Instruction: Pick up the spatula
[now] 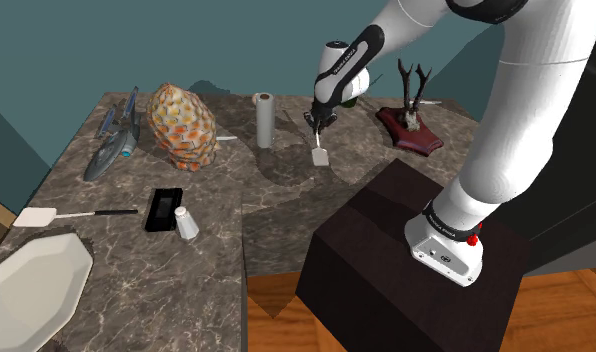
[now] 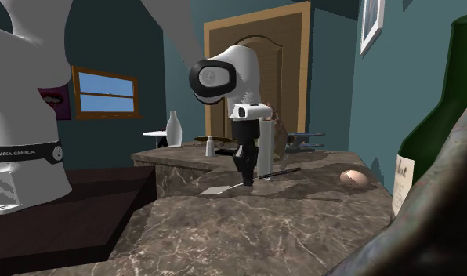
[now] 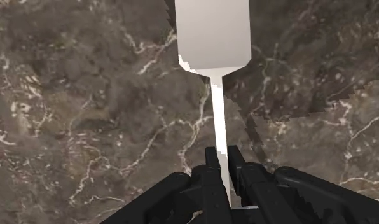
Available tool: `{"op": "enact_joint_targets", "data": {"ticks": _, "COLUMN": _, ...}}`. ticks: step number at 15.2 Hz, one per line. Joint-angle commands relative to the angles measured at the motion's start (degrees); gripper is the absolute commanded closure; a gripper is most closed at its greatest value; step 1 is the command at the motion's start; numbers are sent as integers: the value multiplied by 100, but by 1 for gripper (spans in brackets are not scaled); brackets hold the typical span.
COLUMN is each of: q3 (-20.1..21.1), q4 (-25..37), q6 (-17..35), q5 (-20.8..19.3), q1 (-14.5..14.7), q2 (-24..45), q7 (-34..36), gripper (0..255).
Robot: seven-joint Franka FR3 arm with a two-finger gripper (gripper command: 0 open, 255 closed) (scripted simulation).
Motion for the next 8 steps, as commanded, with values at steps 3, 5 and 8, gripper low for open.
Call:
{"op": "enact_joint_targets", "data": {"ticks": 3, "q3": -3, "q4": -38, "q6": -262, "q5": -4, "q1": 8, "q2": -298, "q7": -1, "gripper": 255}}
{"op": "enact_joint_targets", "data": {"ticks": 5, "q3": -4, "q4": -45, "q6": -395, "q5": -6, "q1": 10, "q2": -438, "q7": -4, "gripper": 255}}
{"op": "enact_joint_targets", "data": {"ticks": 8, "q3": -5, "q4": -47, "q6": -473, "q5": -7, "q1": 11, "q2": -517, "q7": -5, "gripper": 255}}
